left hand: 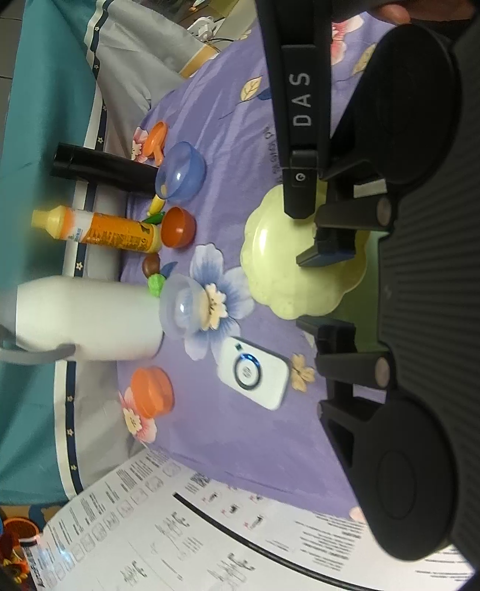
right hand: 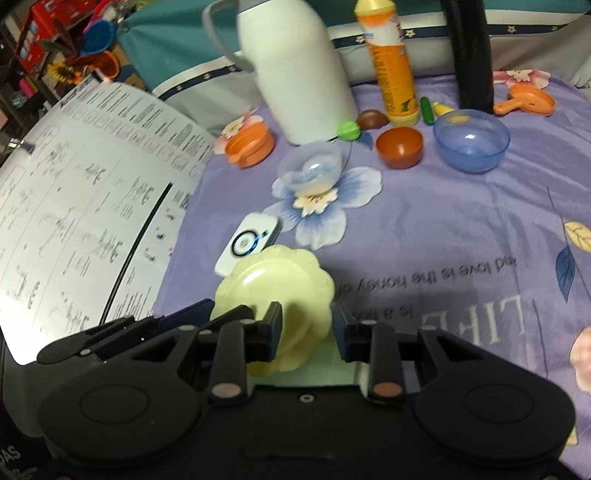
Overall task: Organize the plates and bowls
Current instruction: 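Carry the yellow plate with both grippers and lower it onto the green tray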
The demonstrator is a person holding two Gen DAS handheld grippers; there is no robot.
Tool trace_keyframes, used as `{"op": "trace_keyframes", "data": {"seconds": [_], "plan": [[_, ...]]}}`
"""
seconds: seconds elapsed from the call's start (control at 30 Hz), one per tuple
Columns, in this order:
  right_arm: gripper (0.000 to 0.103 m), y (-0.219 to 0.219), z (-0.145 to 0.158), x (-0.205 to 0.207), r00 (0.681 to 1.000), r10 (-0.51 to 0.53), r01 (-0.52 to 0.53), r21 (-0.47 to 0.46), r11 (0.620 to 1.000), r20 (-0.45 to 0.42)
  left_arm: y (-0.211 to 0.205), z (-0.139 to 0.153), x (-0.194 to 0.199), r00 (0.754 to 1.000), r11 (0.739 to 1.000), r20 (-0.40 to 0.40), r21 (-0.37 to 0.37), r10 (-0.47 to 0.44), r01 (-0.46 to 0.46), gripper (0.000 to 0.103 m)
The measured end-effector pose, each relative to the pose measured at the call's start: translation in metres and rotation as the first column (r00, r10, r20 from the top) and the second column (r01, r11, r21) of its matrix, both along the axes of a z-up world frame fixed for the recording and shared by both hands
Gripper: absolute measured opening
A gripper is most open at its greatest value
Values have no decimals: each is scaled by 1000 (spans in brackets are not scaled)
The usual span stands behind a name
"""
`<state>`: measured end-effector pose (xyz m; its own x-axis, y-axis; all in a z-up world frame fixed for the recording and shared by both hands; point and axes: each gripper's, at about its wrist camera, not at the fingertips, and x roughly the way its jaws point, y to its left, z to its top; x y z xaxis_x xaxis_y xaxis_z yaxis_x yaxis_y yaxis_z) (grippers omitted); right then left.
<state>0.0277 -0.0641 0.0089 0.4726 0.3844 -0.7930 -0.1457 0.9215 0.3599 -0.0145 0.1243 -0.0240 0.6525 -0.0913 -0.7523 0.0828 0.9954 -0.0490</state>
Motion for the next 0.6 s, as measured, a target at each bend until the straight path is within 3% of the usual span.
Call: {"op": "trace_keyframes", "data": {"seconds": [0.23, 0.6], "plan": [[31, 18, -9, -18, 998, 44, -44, -14, 999, -34, 16, -12, -23, 999, 1000, -34, 1, 5, -5, 28], [31, 30, -34, -28, 992, 68, -74, -55, 996, -104, 24, -38, -27, 995, 1000, -94, -17, -15, 14, 28]]}}
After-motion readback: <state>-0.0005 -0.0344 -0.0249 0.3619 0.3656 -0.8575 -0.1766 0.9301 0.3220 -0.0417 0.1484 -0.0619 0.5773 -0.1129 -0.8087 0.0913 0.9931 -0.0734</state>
